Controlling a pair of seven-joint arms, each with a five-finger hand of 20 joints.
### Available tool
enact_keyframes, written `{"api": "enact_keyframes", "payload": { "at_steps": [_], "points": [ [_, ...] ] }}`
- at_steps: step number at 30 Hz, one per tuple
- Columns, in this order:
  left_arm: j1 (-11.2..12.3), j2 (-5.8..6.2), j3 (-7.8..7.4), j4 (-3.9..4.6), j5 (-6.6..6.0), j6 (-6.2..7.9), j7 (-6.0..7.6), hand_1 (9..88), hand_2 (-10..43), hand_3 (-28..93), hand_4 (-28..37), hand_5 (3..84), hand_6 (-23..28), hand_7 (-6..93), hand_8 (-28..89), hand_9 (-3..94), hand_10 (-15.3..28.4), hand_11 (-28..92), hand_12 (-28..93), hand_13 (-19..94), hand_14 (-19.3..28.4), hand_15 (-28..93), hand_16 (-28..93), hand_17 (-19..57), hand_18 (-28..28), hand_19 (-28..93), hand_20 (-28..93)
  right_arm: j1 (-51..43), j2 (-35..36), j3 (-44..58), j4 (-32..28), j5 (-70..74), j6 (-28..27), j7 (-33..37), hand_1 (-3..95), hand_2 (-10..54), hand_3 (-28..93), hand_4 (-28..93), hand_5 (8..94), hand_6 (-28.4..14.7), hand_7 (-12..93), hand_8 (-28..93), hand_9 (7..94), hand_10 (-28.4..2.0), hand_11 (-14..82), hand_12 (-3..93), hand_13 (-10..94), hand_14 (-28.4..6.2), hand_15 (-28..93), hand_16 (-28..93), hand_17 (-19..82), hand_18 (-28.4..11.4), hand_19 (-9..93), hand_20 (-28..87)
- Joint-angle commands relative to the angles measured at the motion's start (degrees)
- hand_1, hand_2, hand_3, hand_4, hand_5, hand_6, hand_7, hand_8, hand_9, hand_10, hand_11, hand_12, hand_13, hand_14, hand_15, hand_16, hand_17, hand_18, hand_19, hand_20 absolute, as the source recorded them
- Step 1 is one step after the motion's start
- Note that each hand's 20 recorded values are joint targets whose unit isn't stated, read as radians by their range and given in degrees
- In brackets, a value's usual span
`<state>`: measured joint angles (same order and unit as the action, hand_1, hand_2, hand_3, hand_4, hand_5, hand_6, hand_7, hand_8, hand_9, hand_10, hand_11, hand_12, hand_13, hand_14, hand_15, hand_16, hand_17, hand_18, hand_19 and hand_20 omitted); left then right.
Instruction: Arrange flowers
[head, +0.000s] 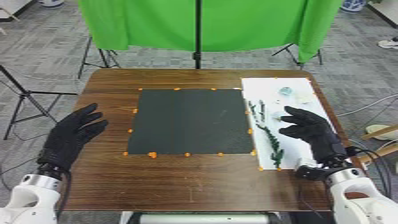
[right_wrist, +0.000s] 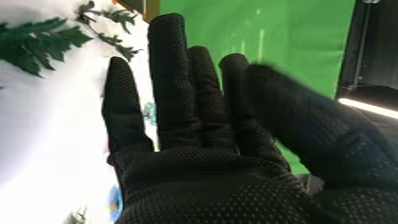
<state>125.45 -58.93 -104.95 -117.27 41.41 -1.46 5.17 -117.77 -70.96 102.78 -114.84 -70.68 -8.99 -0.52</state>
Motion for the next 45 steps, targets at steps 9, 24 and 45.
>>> {"api": "enact_keyframes", "payload": {
  "at_steps": [9, 24, 45],
  "points": [
    [1.7, -0.71, -0.38, -0.14, -0.42, -0.11, 0.0, 27.3, -2.8, 69, -26.1, 35.3, 5.2, 20.6, -10, 31.8, 13.8, 25, 16, 29, 16.8, 35, -2, -5.1, 22.8, 50, 2, -0.7, 1.2, -1.7, -1.7, -8.6, 7.5, 0.4, 41.6, 19.7, 93, 31, 66.8, 2.0, 35, -17, 78.6, -11.9, 41.1, 33.9, 73, -8.9, 72, 30, 27, -16.4, 45, 22],
    [1.0, 0.06, -0.48, 0.01, -0.33, -0.26, -0.17, 27.1, -2.8, 69, -26.2, 35.3, 5.3, 20.4, -10, 31.9, 13.9, 25, 16, 29, 16.8, 35, -2, -5.1, 22.8, 51, 2, -1.4, 3.0, -1.7, -2.4, -1.3, 7.5, -2.1, 27.0, 4.4, 90, -17, 58.1, -1.8, 39, -10, 64.0, -15.9, 44.3, 36.9, 59, -13.3, 68, 22, 24, -18.3, 54, 25],
    [2.1, 1.25, -0.72, -0.68, -0.65, 0.26, 0.17, 27.2, -2.7, 69, -26.2, 35.4, 5.3, 20.3, -10, 31.9, 14.0, 25, 16, 29, 16.9, 35, -2, -5.2, 22.9, 50, 2, 6.4, 21.4, -9.9, -8.3, -53.6, -18.7, 29.0, 11.7, -8.3, 70, -28, 71.1, -2.2, 58, -11, 73.7, -13.9, 67.9, 48.5, 69, -15.4, 89, 33, 32, -21.8, 82, 39]
  ]
}}
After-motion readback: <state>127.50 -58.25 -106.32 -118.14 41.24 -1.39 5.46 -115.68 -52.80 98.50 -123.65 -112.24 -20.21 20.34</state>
